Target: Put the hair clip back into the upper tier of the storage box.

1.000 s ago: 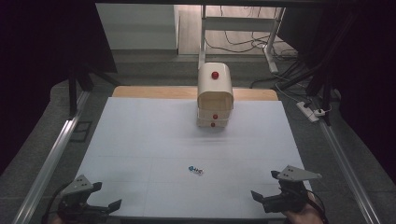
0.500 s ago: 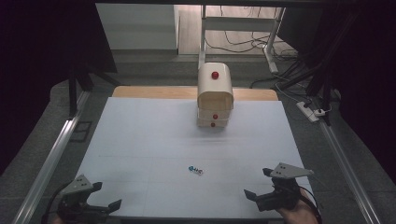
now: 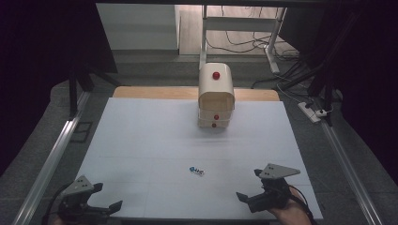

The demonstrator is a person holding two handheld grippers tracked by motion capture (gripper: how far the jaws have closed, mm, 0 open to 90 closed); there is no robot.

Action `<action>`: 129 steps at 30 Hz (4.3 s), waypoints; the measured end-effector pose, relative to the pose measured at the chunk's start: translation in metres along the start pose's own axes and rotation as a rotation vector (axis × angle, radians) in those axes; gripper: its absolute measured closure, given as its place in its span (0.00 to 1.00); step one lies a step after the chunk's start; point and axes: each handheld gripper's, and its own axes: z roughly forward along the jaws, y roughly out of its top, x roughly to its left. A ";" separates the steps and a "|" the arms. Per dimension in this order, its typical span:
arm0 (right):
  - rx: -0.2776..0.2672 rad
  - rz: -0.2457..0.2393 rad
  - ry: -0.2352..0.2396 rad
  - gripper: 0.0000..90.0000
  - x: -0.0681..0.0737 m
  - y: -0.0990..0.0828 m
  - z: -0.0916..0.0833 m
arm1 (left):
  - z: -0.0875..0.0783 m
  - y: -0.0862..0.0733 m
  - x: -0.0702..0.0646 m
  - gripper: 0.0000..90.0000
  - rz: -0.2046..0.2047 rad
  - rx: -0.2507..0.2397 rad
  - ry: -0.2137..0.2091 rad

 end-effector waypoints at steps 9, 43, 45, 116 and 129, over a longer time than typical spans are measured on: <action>0.023 -0.033 0.061 0.00 0.008 0.007 0.019 | 0.000 0.000 0.001 0.03 -0.007 0.000 -0.001; 0.113 -0.127 0.107 0.00 0.021 0.039 0.085 | 0.000 0.000 0.001 0.03 -0.007 0.001 -0.001; 0.116 -0.135 0.103 0.00 0.021 0.041 0.088 | 0.000 0.000 0.001 0.03 -0.008 0.001 -0.002; 0.356 -0.254 0.102 0.84 0.027 0.073 0.174 | 0.001 0.001 0.001 0.03 0.007 0.012 -0.023; 0.329 -0.213 0.164 0.93 0.026 0.077 0.169 | 0.001 0.001 0.002 0.03 0.005 0.012 -0.030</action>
